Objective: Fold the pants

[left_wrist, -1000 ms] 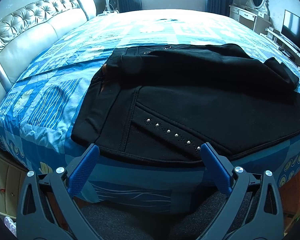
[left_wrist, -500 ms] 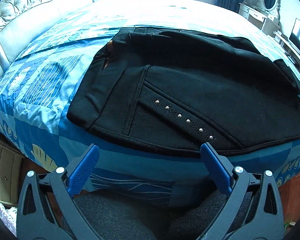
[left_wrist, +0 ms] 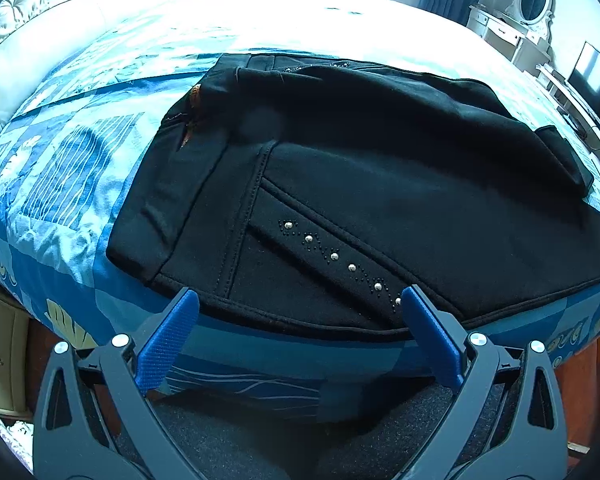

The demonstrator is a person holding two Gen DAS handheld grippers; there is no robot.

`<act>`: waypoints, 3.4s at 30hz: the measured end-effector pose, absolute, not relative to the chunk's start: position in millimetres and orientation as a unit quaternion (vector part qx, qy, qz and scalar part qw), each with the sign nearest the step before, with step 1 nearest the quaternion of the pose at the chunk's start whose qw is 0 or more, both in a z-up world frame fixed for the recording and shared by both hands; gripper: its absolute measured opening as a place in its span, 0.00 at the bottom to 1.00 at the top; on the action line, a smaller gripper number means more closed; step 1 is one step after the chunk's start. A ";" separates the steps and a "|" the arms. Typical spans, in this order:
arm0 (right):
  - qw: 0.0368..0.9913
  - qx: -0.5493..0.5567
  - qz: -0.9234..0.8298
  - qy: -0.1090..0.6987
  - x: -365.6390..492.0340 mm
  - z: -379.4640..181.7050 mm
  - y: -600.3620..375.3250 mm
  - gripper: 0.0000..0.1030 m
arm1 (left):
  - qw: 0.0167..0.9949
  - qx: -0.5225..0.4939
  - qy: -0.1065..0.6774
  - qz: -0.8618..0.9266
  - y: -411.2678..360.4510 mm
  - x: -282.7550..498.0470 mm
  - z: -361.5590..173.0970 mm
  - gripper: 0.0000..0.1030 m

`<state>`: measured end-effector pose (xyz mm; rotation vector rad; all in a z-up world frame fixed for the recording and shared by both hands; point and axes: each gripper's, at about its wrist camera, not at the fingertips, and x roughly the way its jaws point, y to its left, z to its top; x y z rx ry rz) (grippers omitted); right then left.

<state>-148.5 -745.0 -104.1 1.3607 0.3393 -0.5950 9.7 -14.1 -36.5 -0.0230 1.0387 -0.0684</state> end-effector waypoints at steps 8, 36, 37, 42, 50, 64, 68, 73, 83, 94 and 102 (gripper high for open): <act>0.828 0.436 -0.280 0.216 -99.9 -19.8 -699.1 0.40 | 0.876 0.021 0.480 -0.036 15.9 32.3 -22.7 0.98; 0.845 0.168 0.138 0.489 229.5 -40.1 -362.4 0.68 | 0.818 -0.123 0.526 -0.198 130.4 320.0 -67.7 0.98; 0.844 0.164 0.143 0.491 232.2 -41.1 -358.0 0.68 | 0.813 -0.135 0.527 -0.211 131.0 322.3 -67.6 0.97; 0.833 0.153 0.164 0.506 247.1 -52.7 -345.2 0.69 | 0.795 -0.140 0.540 -0.238 124.3 328.9 -67.6 0.78; 0.800 0.145 0.197 0.547 268.7 -71.7 -331.8 0.74 | 0.777 -0.156 0.561 -0.239 117.2 337.6 -71.4 0.32; 0.833 -0.011 0.195 0.518 243.6 -35.7 -284.1 0.13 | 0.797 -0.167 0.516 -0.266 118.2 314.2 -21.5 0.06; 0.859 -0.074 0.193 0.468 195.5 -4.6 -267.1 0.13 | 0.807 -0.193 0.482 -0.280 128.6 282.8 4.9 0.05; 0.864 -0.166 0.190 0.436 130.3 0.2 -244.0 0.13 | 0.817 -0.187 0.457 -0.298 130.8 225.5 27.1 0.05; 0.833 -0.238 0.193 0.460 42.8 -58.6 -223.2 0.13 | 0.815 -0.199 0.468 -0.279 150.5 123.6 -3.0 0.06; 0.842 -0.234 0.161 0.459 2.3 -62.5 -228.6 0.50 | 0.779 -0.297 0.518 -0.194 191.1 58.7 -62.0 0.38; 0.842 0.074 0.156 0.512 2.0 -43.3 -291.0 0.51 | 0.765 -0.377 0.488 -0.187 177.9 42.3 -49.7 0.56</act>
